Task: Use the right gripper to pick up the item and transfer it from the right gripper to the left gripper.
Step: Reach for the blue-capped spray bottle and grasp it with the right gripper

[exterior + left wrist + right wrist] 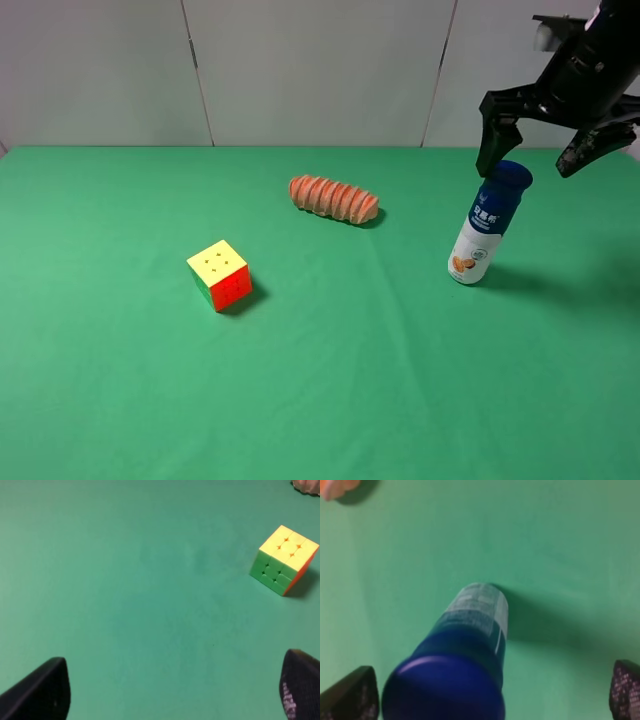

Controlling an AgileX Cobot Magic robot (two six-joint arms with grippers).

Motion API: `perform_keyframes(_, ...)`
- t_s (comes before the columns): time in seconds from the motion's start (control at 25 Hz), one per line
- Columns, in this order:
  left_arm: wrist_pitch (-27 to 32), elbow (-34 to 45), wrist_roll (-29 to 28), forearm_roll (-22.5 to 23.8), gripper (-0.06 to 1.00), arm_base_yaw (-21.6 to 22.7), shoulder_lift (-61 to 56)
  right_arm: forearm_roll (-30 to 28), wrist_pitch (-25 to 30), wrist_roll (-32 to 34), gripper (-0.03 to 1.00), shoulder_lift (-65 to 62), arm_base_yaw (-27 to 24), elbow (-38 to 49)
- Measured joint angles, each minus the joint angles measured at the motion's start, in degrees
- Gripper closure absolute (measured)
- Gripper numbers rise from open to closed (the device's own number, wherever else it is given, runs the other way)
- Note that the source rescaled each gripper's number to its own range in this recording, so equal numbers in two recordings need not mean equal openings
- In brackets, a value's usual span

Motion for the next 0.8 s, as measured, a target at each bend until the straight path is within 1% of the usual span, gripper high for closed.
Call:
perform_keyframes(0.24, 0.00, 0.00, 0.00, 0.00, 0.25, 0.00, 0.00, -0.56, -0.53, 1.09, -0.03, 2.73, 0.00, 0.00)
perform_keyframes(0.4, 0.00, 0.00, 0.00, 0.00, 0.25, 0.00, 0.00, -0.55, -0.91, 1.69, -0.03, 3.75, 1.14, 0.00)
perform_keyframes(0.8, 0.00, 0.00, 0.00, 0.00, 0.25, 0.00, 0.00, -0.30, -0.35, 2.27, -0.03, 6.17, 1.97, 1.14)
